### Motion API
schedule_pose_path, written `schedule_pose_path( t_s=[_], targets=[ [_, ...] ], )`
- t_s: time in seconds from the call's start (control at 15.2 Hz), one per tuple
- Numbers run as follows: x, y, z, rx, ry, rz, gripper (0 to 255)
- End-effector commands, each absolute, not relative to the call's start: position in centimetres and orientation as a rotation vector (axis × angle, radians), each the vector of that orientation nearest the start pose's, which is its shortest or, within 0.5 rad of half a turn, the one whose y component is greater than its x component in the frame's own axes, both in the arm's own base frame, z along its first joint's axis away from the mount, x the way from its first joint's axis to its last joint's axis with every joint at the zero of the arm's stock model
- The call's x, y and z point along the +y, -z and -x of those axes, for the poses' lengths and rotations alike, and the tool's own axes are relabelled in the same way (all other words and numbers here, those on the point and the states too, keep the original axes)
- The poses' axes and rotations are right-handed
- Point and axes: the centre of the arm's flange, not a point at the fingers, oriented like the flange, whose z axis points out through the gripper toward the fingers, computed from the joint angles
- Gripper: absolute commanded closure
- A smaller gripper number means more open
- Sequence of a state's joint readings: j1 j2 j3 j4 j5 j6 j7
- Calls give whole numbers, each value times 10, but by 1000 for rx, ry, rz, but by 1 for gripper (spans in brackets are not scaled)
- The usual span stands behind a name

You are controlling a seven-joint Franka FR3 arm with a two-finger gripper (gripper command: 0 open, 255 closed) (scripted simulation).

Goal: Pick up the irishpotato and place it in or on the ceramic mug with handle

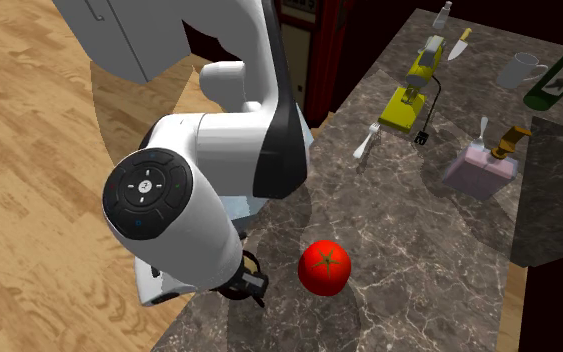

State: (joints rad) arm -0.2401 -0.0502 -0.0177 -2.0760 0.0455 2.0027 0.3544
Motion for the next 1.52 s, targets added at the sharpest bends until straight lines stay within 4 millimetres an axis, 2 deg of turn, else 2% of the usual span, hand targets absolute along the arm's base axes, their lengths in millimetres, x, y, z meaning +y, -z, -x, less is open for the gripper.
schedule_pose_path(
  t_s=[0.0, 0.13, 0.66, 0.73, 1.06, 1.32, 1.45],
  targets=[
    [-133, -439, -517, 963, -38, 2947, 255],
    [-133, -427, -517, 963, -38, 2947, 255],
    [-134, -427, -517, 963, -38, 2947, 255],
    [-134, -427, -517, 963, -38, 2947, 0],
    [-134, -427, -517, 963, -38, 2947, 0],
    [-136, -477, -518, 963, -38, 2947, 0],
    [-136, -477, -518, 963, -38, 2947, 0]
  ],
)
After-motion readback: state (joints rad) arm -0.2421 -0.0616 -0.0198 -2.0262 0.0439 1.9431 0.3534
